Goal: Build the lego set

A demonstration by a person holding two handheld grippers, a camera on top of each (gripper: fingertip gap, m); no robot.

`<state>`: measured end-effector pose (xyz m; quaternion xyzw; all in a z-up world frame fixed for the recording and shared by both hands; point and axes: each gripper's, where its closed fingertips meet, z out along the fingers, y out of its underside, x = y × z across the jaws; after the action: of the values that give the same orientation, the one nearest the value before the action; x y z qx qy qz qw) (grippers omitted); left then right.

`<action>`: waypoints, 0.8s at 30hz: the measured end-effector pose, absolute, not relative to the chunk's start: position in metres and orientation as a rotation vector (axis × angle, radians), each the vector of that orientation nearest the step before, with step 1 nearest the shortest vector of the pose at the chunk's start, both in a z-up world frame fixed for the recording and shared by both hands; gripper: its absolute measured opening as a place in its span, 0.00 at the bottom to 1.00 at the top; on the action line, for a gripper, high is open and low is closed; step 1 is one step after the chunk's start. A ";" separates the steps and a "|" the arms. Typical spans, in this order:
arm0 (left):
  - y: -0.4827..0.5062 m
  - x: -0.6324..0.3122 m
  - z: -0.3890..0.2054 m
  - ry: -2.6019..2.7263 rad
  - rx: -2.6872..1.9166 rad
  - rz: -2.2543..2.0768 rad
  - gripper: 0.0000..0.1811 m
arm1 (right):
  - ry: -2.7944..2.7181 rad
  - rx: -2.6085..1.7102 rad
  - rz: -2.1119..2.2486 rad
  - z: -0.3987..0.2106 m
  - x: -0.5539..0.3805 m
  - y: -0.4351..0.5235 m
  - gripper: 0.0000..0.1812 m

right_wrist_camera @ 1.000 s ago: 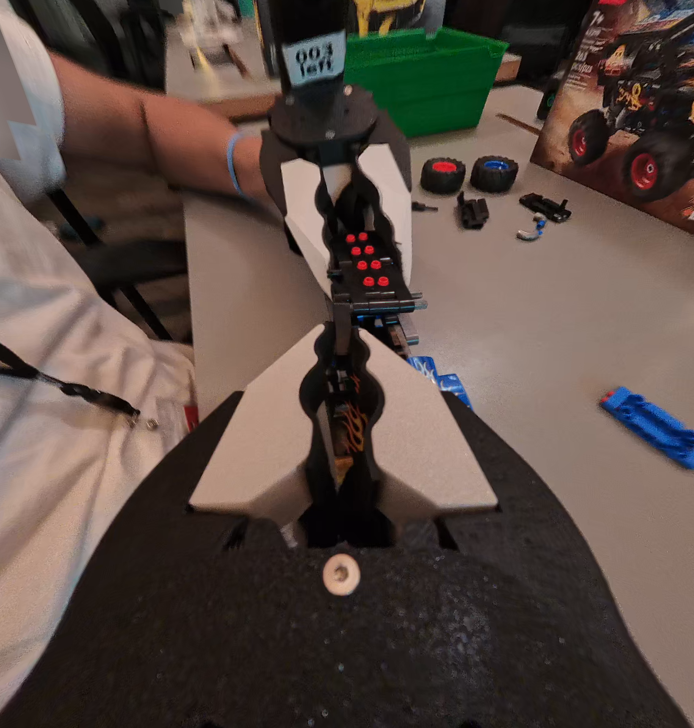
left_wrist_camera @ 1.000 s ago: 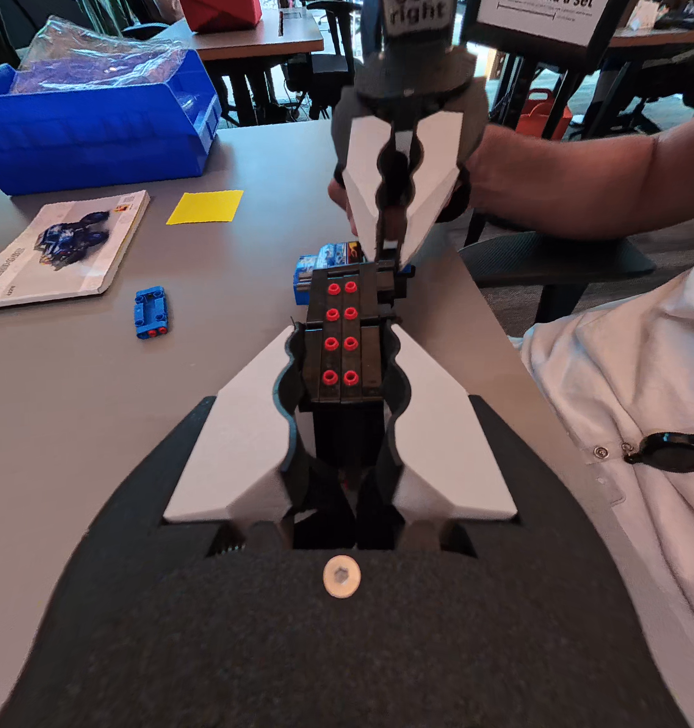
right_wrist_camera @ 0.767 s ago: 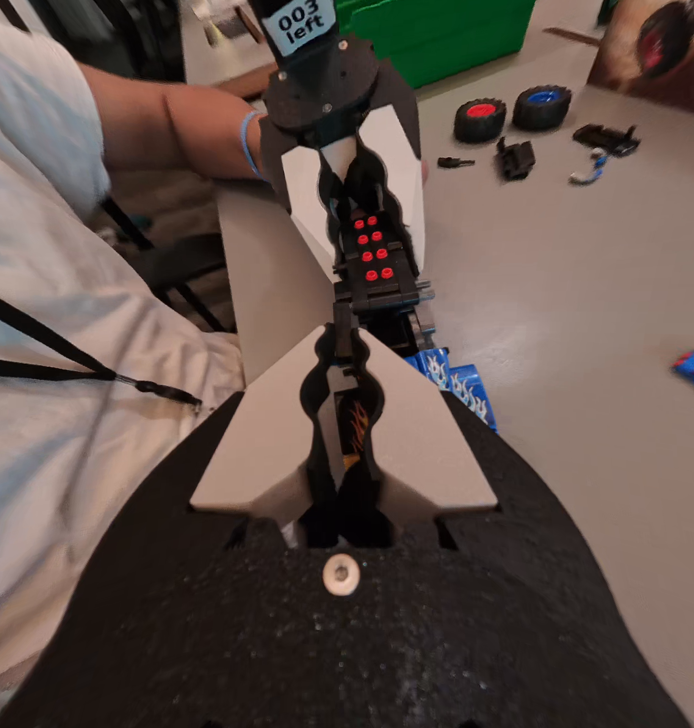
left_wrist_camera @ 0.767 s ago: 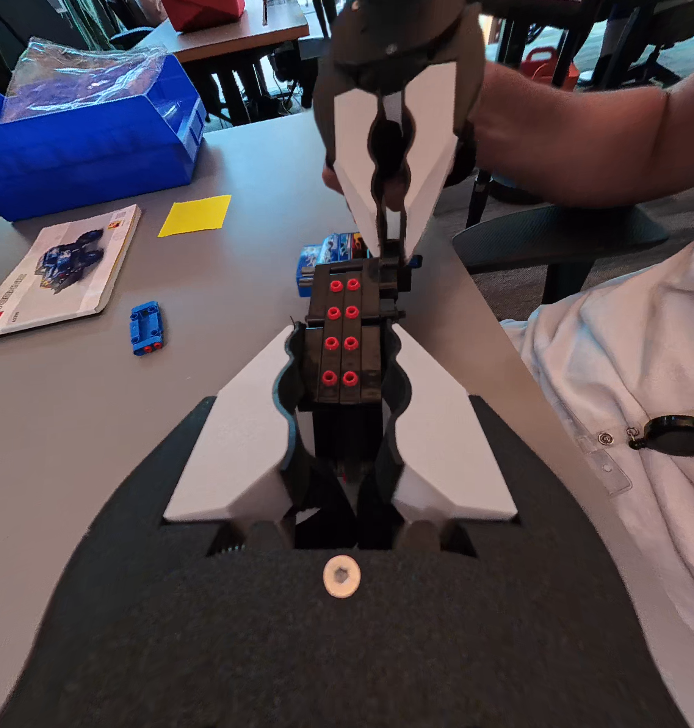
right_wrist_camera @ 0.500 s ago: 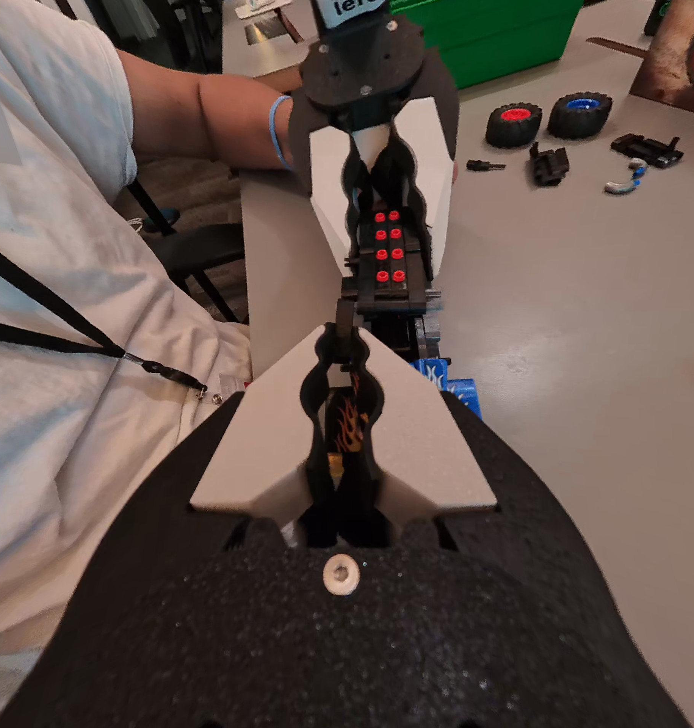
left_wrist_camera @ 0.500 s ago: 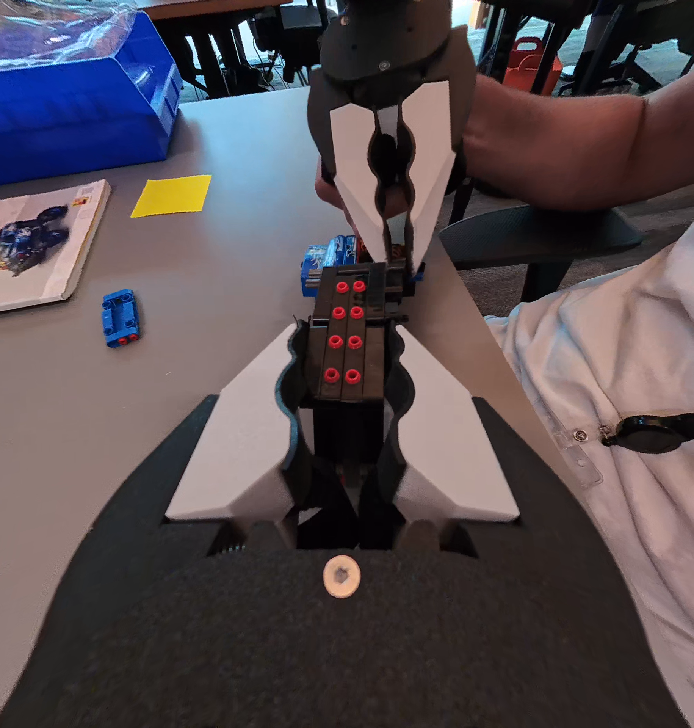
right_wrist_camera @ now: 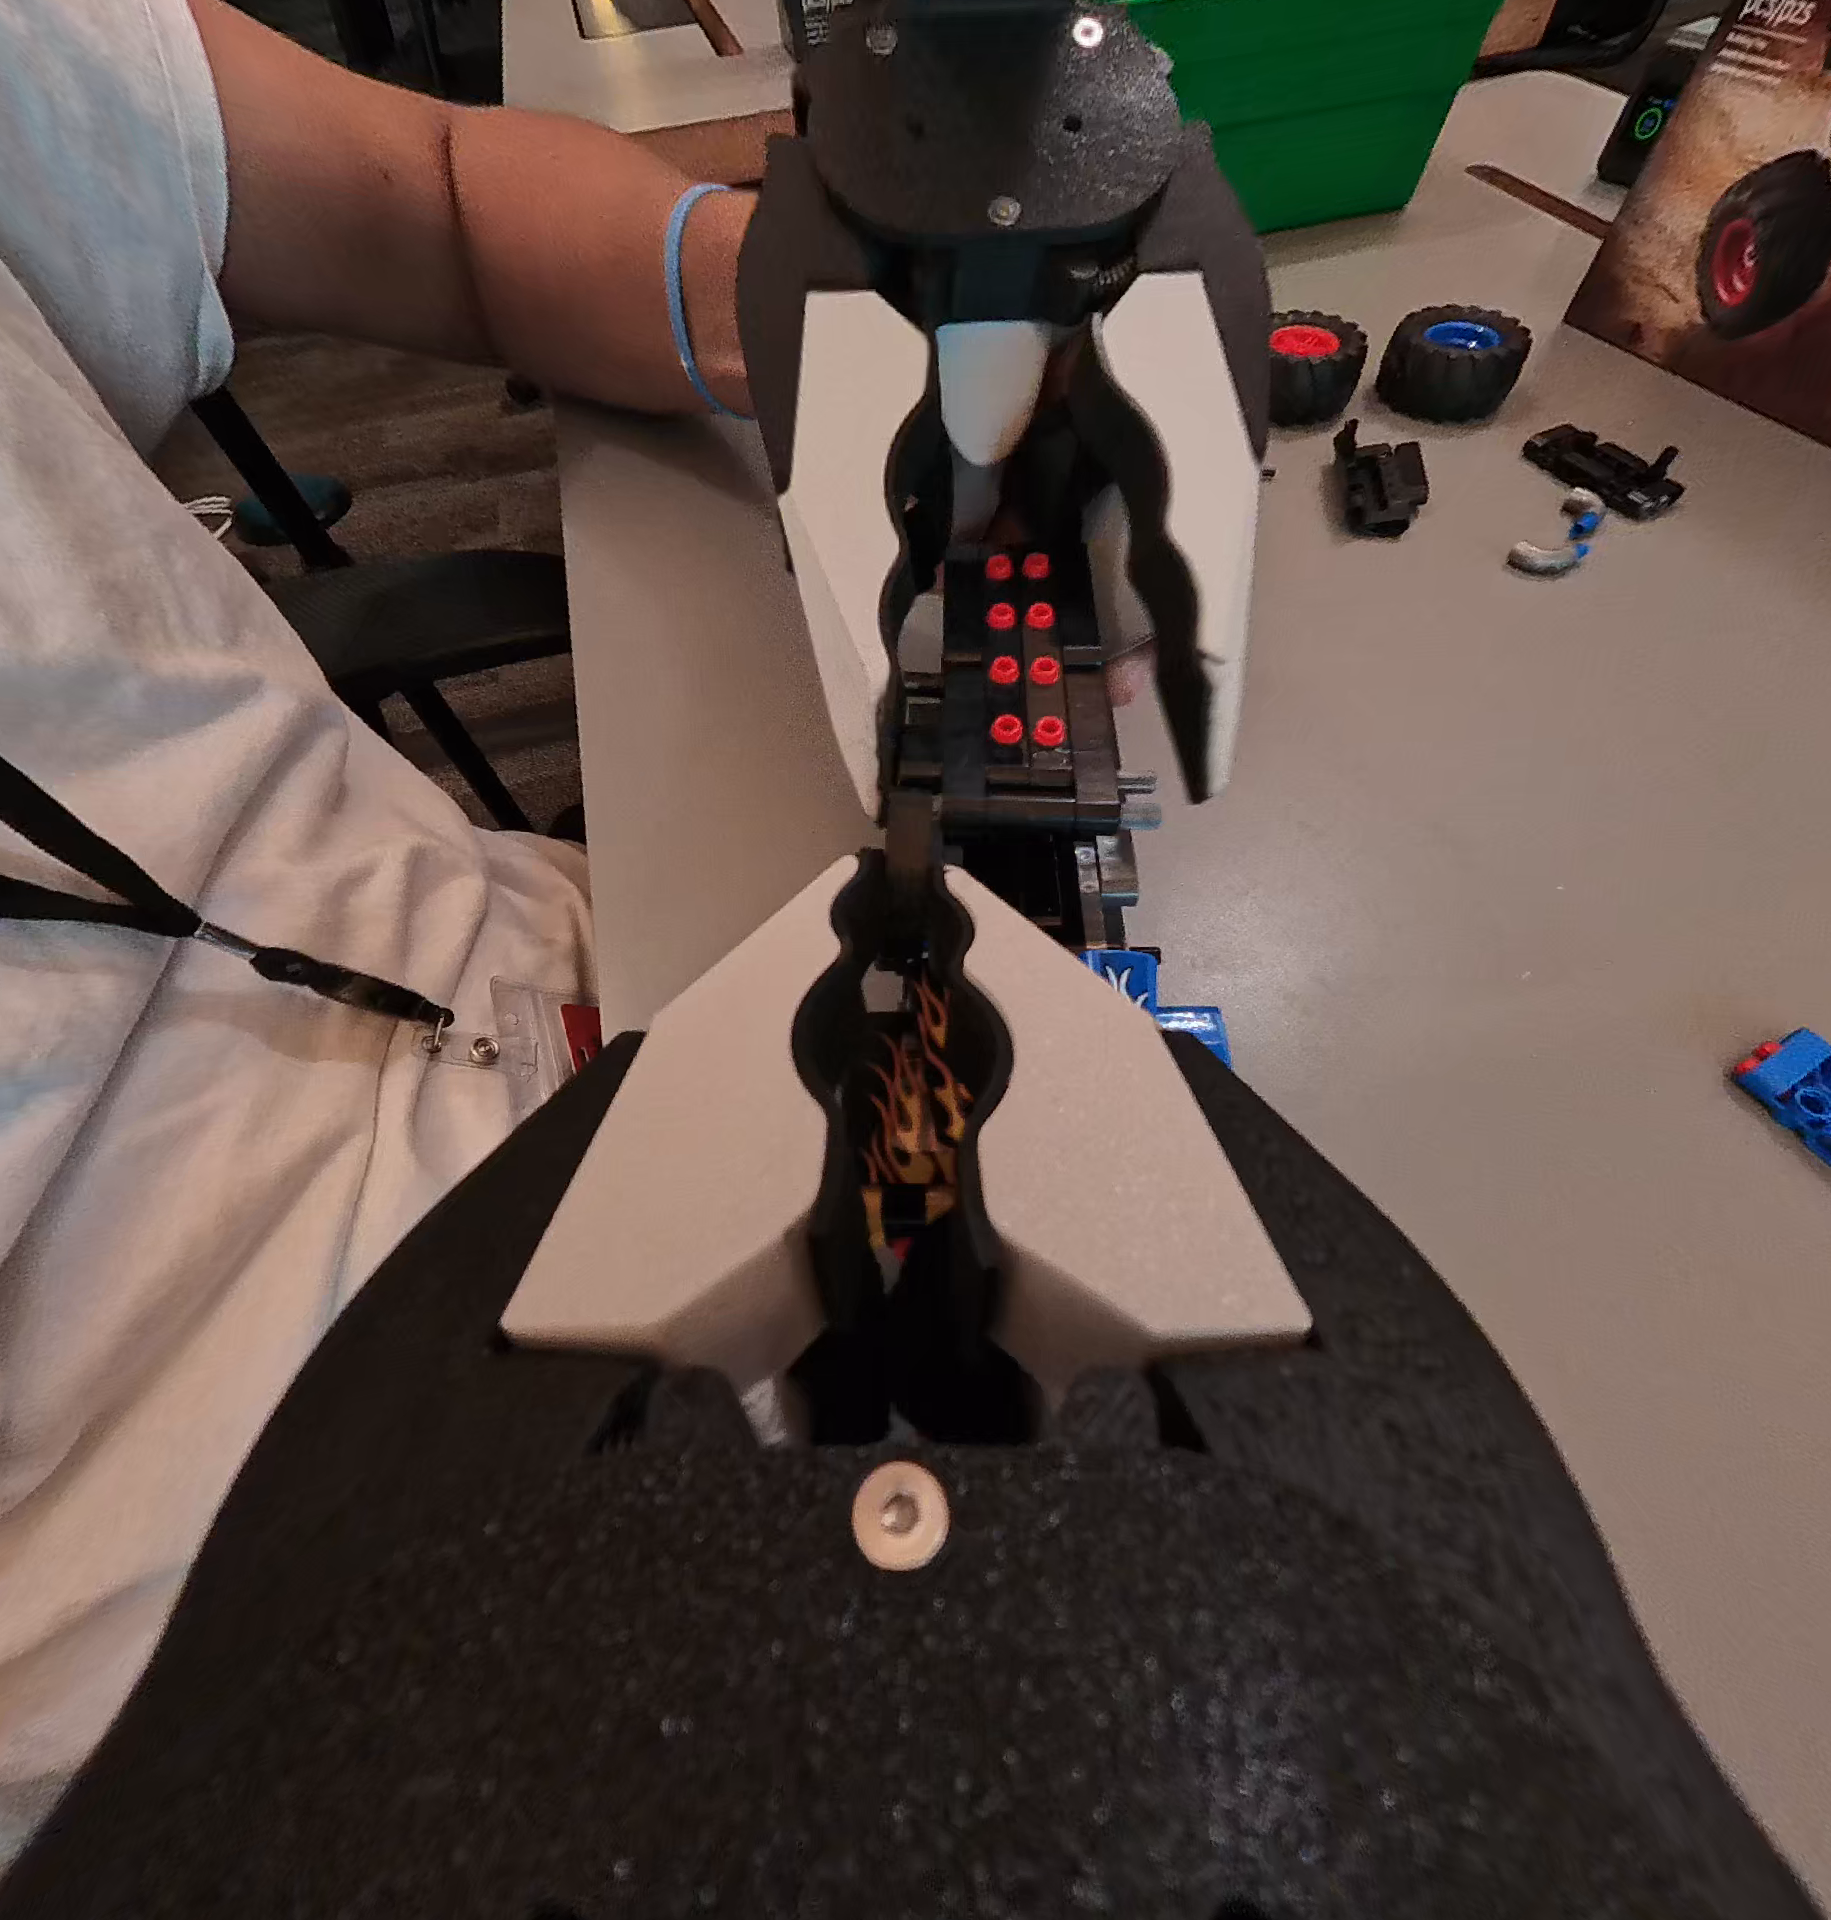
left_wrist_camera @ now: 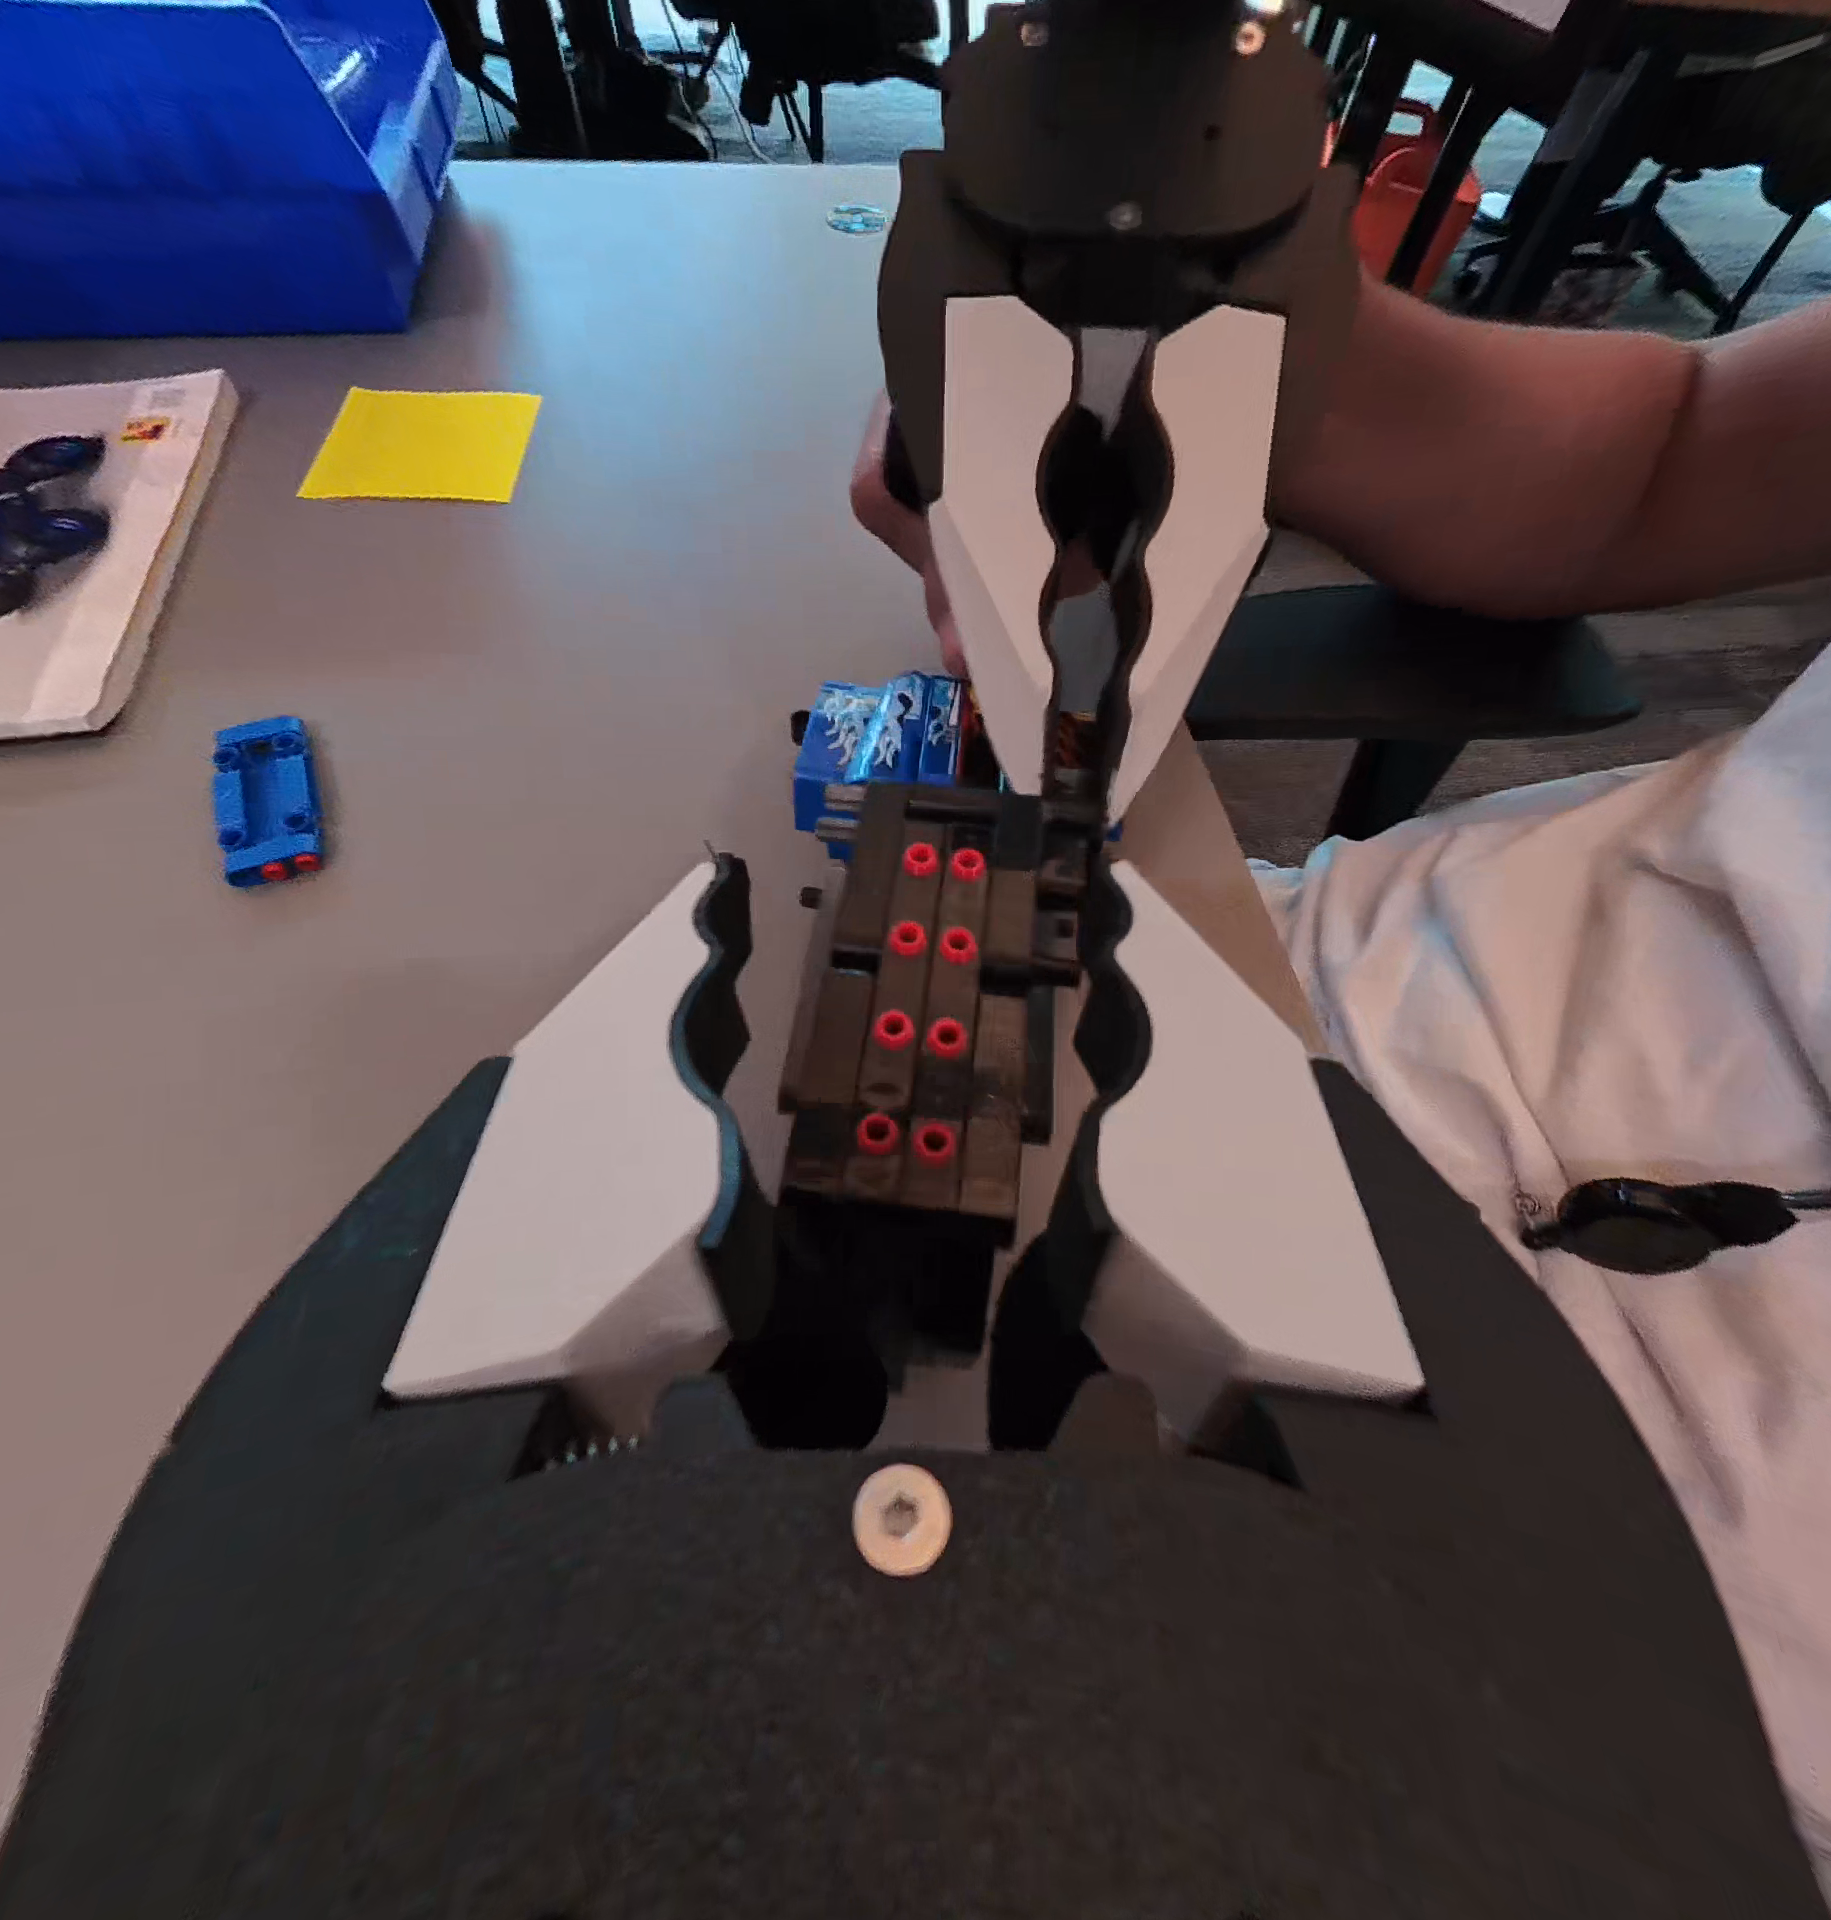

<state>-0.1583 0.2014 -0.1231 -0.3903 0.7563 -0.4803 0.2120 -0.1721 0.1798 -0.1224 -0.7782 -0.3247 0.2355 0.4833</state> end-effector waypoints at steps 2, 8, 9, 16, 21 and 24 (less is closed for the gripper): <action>0.197 -0.159 -0.123 2.097 -1.050 -1.355 0.27 | -0.778 -1.893 0.564 -0.123 -0.169 0.181 0.04; 0.194 -0.158 -0.124 2.054 -1.067 -1.333 0.25 | -0.772 -1.875 0.544 -0.125 -0.167 0.179 0.03; 0.194 -0.158 -0.125 2.055 -1.068 -1.327 0.25 | -0.761 -1.876 0.561 -0.125 -0.167 0.179 0.03; 0.188 -0.160 -0.125 2.070 -1.002 -1.286 0.25 | -0.777 -1.857 0.714 -0.124 -0.170 0.171 0.04; 0.183 -0.164 -0.128 2.146 -0.967 -1.288 0.25 | -1.018 -1.928 0.694 -0.130 -0.175 0.165 0.03; 0.181 -0.166 -0.128 2.159 -0.942 -1.305 0.24 | -1.135 -1.995 0.676 -0.131 -0.178 0.163 0.03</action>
<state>-0.1663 0.1813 -0.1280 -0.3411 0.7817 -0.4724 0.2224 -0.1782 0.1632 -0.1314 -0.7761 -0.4413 0.2631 0.3657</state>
